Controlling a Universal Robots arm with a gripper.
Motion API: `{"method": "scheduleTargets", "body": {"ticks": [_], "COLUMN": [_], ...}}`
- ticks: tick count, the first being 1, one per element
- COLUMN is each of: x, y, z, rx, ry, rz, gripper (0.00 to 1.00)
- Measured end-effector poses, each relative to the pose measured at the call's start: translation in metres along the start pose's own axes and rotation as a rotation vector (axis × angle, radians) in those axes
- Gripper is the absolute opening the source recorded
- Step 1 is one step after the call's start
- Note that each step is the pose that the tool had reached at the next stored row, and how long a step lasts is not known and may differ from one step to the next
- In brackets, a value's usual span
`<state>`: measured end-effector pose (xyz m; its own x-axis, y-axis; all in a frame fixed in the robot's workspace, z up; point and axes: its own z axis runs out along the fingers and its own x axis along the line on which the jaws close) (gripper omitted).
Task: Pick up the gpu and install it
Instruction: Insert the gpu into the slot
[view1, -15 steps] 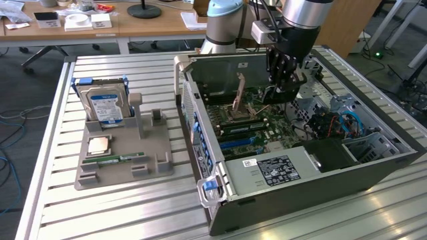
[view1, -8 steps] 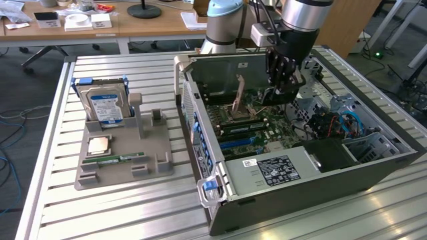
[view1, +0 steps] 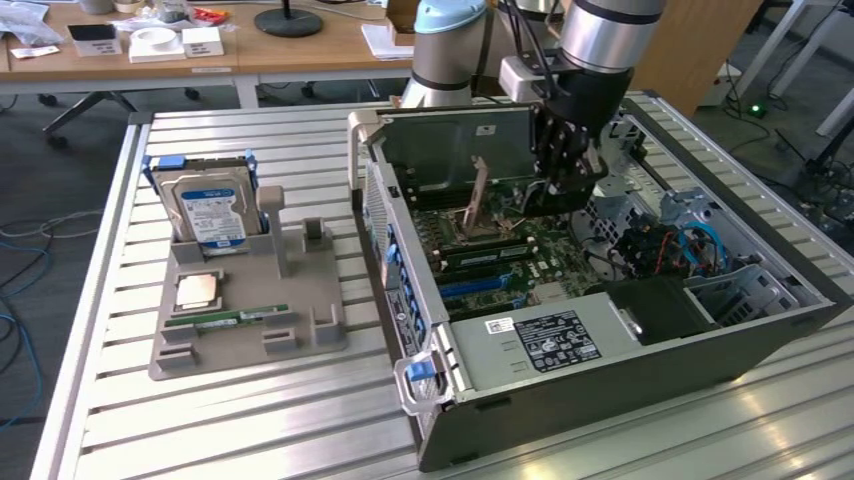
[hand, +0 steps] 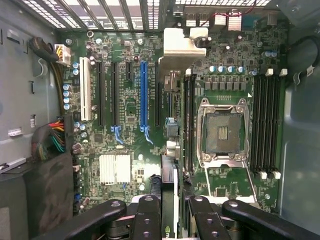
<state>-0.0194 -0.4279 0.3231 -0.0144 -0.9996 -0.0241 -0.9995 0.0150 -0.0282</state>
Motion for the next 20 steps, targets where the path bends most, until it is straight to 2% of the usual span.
{"method": "scheduleTargets", "body": {"ticks": [9,20], "x": [0.001,0.012], "y": [0.0011,0.0011], "z": [0.0046,0.0044], "rx": [0.0,0.0], "ry": [0.0,0.0], "rz": [0.0,0.0], "gripper": [0.26,0.26]}}
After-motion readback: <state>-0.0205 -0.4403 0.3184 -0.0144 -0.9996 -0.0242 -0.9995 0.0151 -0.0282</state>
